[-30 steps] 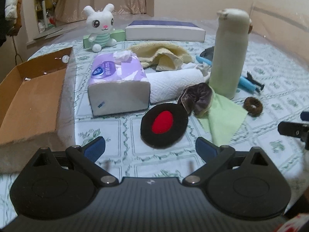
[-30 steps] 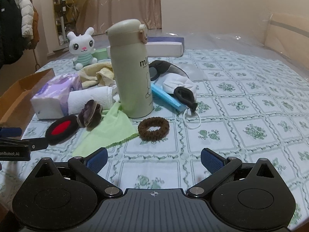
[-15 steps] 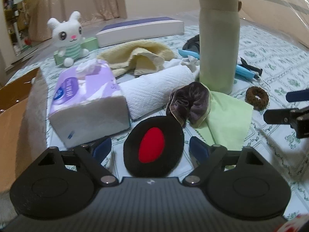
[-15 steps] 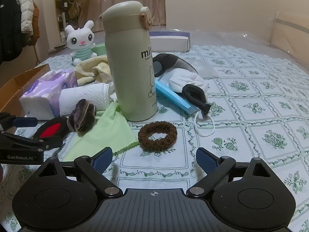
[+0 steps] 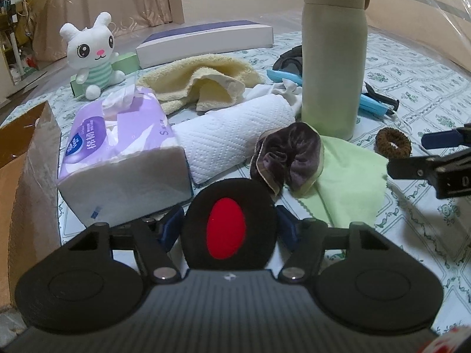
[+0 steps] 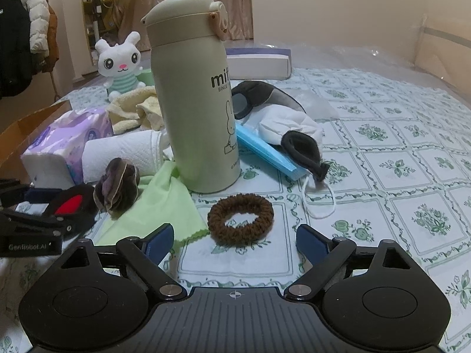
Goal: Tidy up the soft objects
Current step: 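Grasp the brown hair tie with the right tool while the left tool holds the pad, then carry pad and hair tie into the cardboard box and open both tools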
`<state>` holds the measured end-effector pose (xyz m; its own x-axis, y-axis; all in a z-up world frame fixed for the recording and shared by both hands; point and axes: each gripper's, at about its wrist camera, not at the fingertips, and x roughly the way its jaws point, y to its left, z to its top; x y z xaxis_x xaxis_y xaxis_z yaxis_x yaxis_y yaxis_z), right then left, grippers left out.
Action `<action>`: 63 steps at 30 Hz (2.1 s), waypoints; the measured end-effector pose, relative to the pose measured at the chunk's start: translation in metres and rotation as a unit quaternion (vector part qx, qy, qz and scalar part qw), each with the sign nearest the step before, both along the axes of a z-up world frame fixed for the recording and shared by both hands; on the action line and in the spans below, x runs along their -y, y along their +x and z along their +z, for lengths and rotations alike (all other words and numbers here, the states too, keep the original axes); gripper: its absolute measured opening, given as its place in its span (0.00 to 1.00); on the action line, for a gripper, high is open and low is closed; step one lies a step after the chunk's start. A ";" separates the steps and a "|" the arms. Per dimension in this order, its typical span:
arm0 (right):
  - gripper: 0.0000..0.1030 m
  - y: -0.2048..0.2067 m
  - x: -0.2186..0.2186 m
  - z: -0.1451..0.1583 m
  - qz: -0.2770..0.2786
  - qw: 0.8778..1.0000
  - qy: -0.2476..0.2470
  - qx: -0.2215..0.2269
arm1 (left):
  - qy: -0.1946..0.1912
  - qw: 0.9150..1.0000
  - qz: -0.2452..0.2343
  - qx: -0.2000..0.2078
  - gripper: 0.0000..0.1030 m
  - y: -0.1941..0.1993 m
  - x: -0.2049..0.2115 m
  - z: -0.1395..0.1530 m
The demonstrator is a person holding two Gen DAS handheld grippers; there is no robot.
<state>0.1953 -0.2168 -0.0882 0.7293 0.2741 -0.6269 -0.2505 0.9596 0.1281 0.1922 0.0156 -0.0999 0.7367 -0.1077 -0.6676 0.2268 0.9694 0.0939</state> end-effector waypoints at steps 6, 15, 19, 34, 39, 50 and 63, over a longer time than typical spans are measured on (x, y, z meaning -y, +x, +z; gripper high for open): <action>0.74 0.010 -0.002 -0.003 -0.006 1.000 -0.004 0.002 | -0.015 1.000 0.011 -0.002 0.60 -0.008 0.001 0.002; 0.49 0.019 0.001 -0.004 -0.022 1.000 -0.001 0.007 | -0.039 0.999 0.021 -0.003 0.60 -0.019 0.002 0.007; 0.34 0.016 0.005 -0.003 -0.027 1.000 -0.001 0.006 | -0.042 0.999 0.022 -0.001 0.60 -0.022 0.003 0.009; 0.19 -0.034 0.002 0.036 -0.022 0.999 0.006 0.029 | -0.053 0.998 0.036 0.019 0.60 -0.057 -0.004 0.039; 0.19 -0.051 -0.028 0.057 0.021 0.999 0.031 0.028 | -0.052 0.996 0.057 0.048 0.60 -0.079 -0.023 0.062; 0.19 -0.059 -0.152 0.084 0.165 0.983 0.062 0.041 | -0.025 0.982 0.167 0.081 0.60 -0.110 -0.132 0.098; 0.19 -0.035 -0.270 0.079 0.262 0.961 0.080 0.033 | -0.011 0.967 0.241 0.076 0.60 -0.105 -0.232 0.093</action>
<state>0.1601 0.0537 -0.0096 0.5020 0.7040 -0.5023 -0.7067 0.6687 0.2310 0.0876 0.2479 -0.0072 0.7947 0.2601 -0.5484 -0.2668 0.9613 0.0694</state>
